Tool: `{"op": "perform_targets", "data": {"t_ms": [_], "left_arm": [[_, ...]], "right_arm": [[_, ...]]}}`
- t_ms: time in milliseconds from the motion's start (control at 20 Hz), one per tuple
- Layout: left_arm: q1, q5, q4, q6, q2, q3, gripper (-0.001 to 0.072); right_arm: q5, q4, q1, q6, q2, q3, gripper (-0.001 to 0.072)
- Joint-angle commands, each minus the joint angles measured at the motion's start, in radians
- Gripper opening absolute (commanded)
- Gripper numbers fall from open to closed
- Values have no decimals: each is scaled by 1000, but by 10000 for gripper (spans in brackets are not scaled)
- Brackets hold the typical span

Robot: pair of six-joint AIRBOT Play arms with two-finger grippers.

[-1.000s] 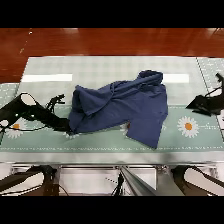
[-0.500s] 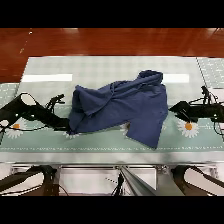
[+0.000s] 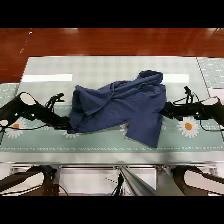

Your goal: Fold the shirts.

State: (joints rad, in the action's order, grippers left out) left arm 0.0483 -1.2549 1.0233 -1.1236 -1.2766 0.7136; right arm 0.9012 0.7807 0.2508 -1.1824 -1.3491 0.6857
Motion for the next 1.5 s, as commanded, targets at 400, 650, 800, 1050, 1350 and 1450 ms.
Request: {"op": "perform_targets", "data": {"t_ms": [400,650,800,1050,1350,1450], "left_arm": [[188,72,-705,24,282,732,15],[207,305,-758,39,436,971,15],[207,352,-758,131,542,988,15],[207,355,-491,128,702,989,15],[207,80,46,-244,790,988,15],[209,-100,48,-283,784,985,14]], "right_arm": [[60,-27,58,52,463,600,26],[-115,5,103,-18,660,821,25],[-101,110,103,-124,697,927,25],[-18,260,103,-218,706,1060,25],[182,354,103,-315,706,1123,25],[311,367,103,-318,703,1123,25]]}}
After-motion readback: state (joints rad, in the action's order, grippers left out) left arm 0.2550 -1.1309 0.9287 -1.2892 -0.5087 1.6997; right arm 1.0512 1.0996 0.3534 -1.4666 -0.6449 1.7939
